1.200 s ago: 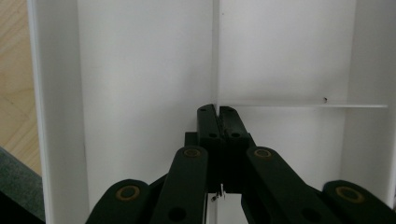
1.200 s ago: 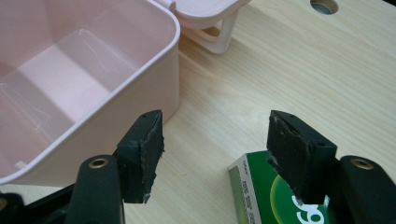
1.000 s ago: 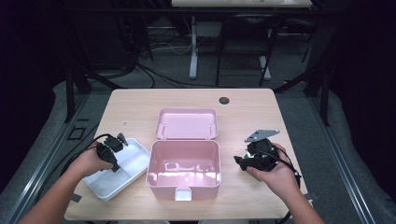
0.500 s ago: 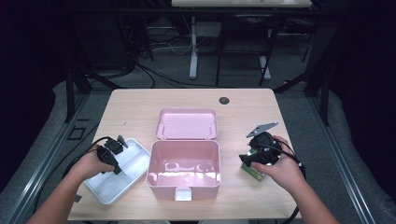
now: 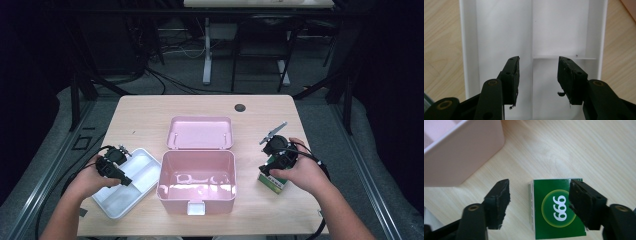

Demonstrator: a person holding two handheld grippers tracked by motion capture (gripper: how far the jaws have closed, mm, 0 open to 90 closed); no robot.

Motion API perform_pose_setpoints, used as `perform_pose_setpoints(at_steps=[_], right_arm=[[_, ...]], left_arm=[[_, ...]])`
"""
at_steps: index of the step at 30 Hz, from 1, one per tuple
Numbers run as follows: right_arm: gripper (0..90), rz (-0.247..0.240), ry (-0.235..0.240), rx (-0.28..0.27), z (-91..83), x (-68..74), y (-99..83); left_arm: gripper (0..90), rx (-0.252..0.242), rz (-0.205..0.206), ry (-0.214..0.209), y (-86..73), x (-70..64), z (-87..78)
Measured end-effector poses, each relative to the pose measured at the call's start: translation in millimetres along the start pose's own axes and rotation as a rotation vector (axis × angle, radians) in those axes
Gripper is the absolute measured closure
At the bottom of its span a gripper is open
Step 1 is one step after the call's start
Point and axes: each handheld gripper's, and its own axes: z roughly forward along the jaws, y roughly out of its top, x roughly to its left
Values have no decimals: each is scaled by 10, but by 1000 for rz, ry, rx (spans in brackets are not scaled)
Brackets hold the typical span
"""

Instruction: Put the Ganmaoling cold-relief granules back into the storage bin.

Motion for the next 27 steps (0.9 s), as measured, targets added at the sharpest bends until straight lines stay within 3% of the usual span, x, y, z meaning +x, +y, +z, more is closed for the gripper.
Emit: perform_pose_setpoints(at_steps=[2,5,7,12,18,19,24,27], right_arm=[[361,-6,-11,-3,26,-17,17],[345,-14,5,31,46,-46,49],[320,-15,10,47,65,-66,66],[215,-32,4,109,143,-130,102],[123,-7,-21,171,225,-248,122],[103,2,8,185,241,-282,122],[20,53,31,272,367,-384,97],[0,74,42,326,440,-425,91]], left_arm=[[522,28,19,8,2,-14,-1],[515,17,21,-14,-24,-43,-12],[503,24,23,-1,-28,-50,-42],[495,-21,34,-18,-77,-84,-150],[469,-59,15,-30,-143,-84,-181],[468,-59,15,-29,-149,-81,-182],[470,-72,14,-43,-167,-82,-198],[472,-69,12,-30,-165,-86,-210]])
